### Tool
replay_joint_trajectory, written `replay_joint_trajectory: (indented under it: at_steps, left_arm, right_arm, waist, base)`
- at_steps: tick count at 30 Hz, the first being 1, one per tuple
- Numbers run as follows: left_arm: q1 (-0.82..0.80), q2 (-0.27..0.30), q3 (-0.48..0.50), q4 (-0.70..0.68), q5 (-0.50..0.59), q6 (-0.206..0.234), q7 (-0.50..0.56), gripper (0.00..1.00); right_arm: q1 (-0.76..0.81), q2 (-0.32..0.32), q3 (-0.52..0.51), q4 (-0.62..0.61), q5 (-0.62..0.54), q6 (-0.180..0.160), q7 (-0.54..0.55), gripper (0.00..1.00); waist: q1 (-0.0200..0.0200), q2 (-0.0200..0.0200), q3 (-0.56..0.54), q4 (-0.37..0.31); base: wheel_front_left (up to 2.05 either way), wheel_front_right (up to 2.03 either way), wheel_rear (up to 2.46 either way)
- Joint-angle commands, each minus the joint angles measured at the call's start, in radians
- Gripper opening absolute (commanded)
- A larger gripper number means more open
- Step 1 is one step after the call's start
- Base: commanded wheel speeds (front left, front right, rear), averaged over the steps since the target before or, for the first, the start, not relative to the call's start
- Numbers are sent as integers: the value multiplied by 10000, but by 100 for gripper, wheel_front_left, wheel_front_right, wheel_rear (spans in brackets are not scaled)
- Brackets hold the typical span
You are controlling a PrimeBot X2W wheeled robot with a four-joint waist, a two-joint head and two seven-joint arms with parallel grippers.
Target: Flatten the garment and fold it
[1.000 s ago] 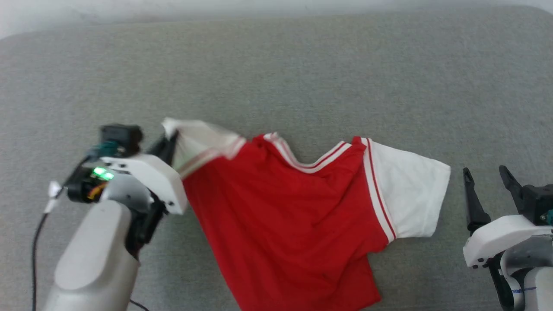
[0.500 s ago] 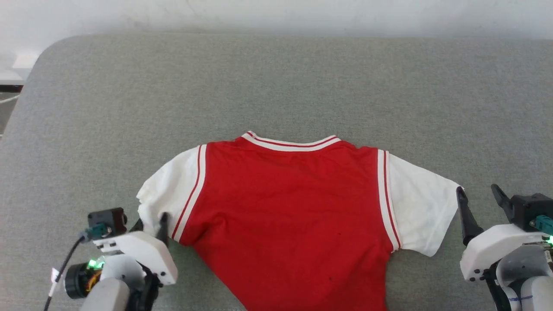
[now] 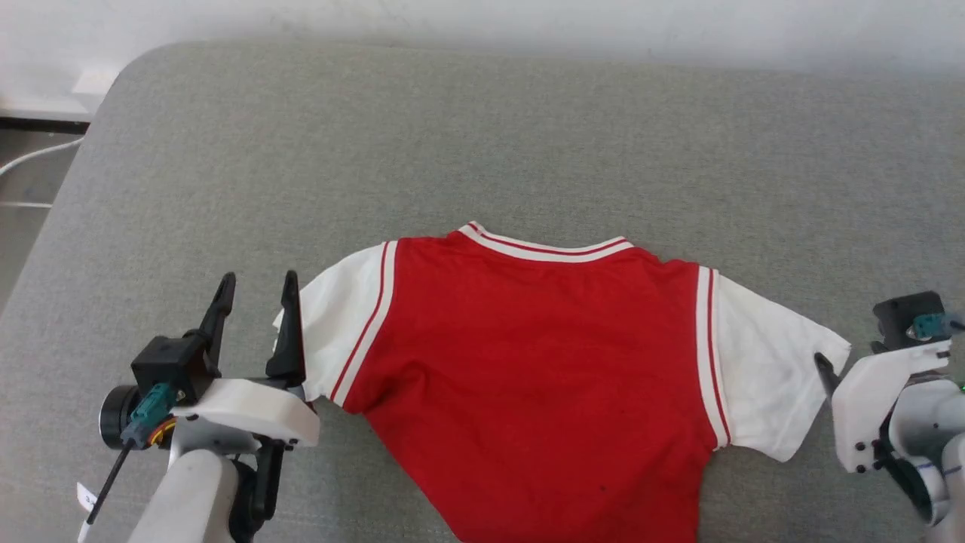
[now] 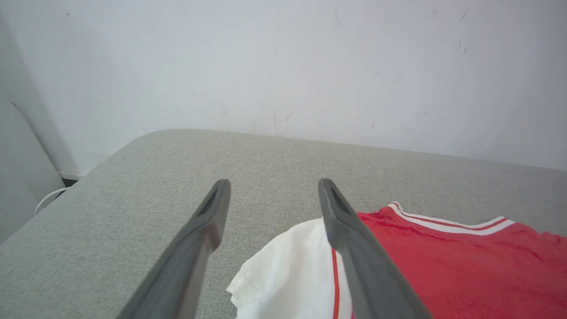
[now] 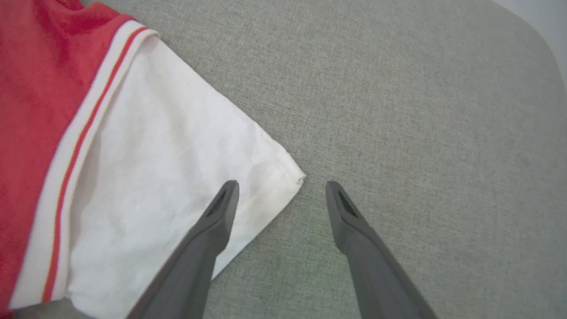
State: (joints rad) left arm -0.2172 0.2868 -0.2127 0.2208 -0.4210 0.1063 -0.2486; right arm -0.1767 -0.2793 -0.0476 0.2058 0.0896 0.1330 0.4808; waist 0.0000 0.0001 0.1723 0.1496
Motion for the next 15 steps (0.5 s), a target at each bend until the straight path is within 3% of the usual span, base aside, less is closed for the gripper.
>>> replay_joint_trajectory:
  at_steps: [1,5,10,11,12,15]
  left_arm:
    - [-85,-46,12,-150,116,-98,-78,100]
    - [90,-297,29,-507,293,-142,-121,100]
    - [172,-565,132,-530,387,-189,-128,100]
    - [198,-577,150,-497,406,-208,-128,100]
    - [217,-587,174,-470,420,-226,-129,100]
    - [267,-563,254,-334,454,-287,-130,100]
  right_arm:
    - [-222,-154,33,126,120,-23,220,100]
    - [-641,-474,181,733,229,-23,809,100]
    - [-967,-580,479,1558,358,-23,710,100]
    - [-998,-566,540,1728,393,-23,669,54]
    - [-1026,-560,600,1868,416,-23,598,0]
    - [-1052,-706,565,2172,256,-23,236,0]
  waist:
    - [0,-1,102,138]
    - [0,-1,280,331]
    - [0,-1,511,498]
    - [0,-1,526,503]
    - [0,-1,531,501]
    - [0,-1,464,452]
  base:
    - [0,0,0]
    - [0,0,0]
    - [0,0,0]
    - [0,0,0]
    - [0,0,0]
    - [0,0,0]
